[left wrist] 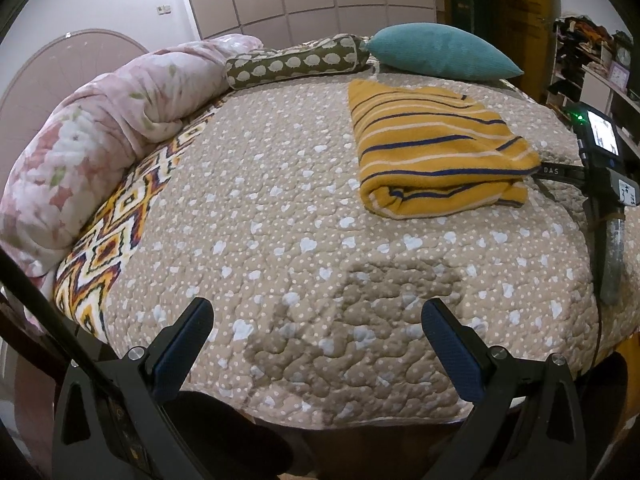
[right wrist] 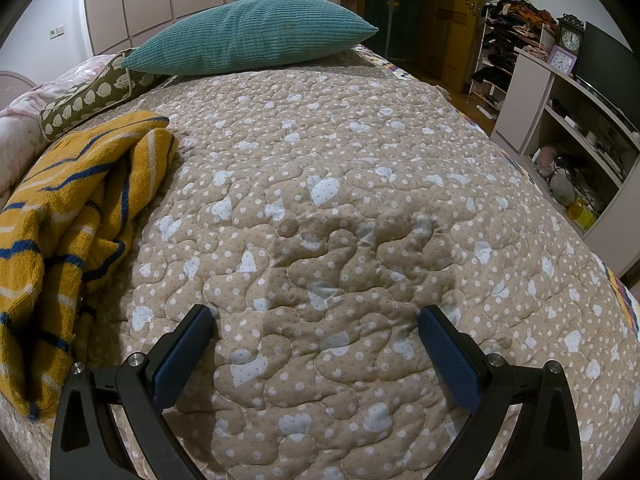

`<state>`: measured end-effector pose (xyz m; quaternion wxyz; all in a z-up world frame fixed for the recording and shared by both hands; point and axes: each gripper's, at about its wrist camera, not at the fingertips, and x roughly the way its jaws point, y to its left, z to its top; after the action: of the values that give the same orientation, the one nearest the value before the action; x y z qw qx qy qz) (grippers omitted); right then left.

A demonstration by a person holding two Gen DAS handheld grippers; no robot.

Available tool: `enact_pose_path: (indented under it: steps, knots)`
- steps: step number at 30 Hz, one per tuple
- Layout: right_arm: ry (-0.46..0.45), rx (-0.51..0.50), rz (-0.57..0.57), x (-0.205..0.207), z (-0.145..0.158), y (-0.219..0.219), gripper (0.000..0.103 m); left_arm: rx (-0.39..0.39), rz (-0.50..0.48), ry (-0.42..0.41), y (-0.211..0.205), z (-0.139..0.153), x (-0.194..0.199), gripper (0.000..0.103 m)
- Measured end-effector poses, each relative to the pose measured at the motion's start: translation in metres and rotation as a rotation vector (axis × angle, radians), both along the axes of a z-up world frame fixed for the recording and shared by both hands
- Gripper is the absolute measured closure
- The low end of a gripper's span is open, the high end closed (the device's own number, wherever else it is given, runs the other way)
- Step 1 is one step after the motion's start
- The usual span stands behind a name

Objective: Fold small clothes

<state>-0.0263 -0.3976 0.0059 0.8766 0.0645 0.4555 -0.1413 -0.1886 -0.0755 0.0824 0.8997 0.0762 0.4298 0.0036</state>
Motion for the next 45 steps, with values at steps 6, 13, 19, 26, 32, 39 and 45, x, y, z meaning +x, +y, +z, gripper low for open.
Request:
enact_pose_path:
  steps: [6,13,19,26,32,39,45]
  knots:
    - [0.0,0.0,0.0,0.0,0.0,0.001,0.0,0.007,0.0,0.011,-0.002,-0.004,0.002,0.0]
    - [-0.002,0.0,-0.001,0.001,0.0,0.002,0.0,0.013,-0.023,0.019,-0.007,-0.008,0.001,0.0]
    - [0.0,0.01,-0.006,0.0,-0.001,0.0,0.0,0.002,-0.017,0.026,-0.005,-0.01,0.001,0.0]
    - [0.065,0.082,-0.023,0.0,0.002,-0.007,0.0,0.002,-0.022,0.027,-0.005,-0.01,0.001,0.0]
    - [0.005,0.048,-0.04,-0.043,0.012,0.01,0.002,0.003,-0.029,0.034,-0.005,-0.01,0.001,0.0]
    - [-0.173,0.088,-0.115,-0.106,0.04,0.017,0.003,0.008,-0.042,0.044,-0.007,-0.013,0.001,0.0]
    - [-0.26,0.11,-0.049,-0.124,0.07,0.035,0.013,-0.001,-0.048,0.059,-0.008,-0.016,0.001,0.0]
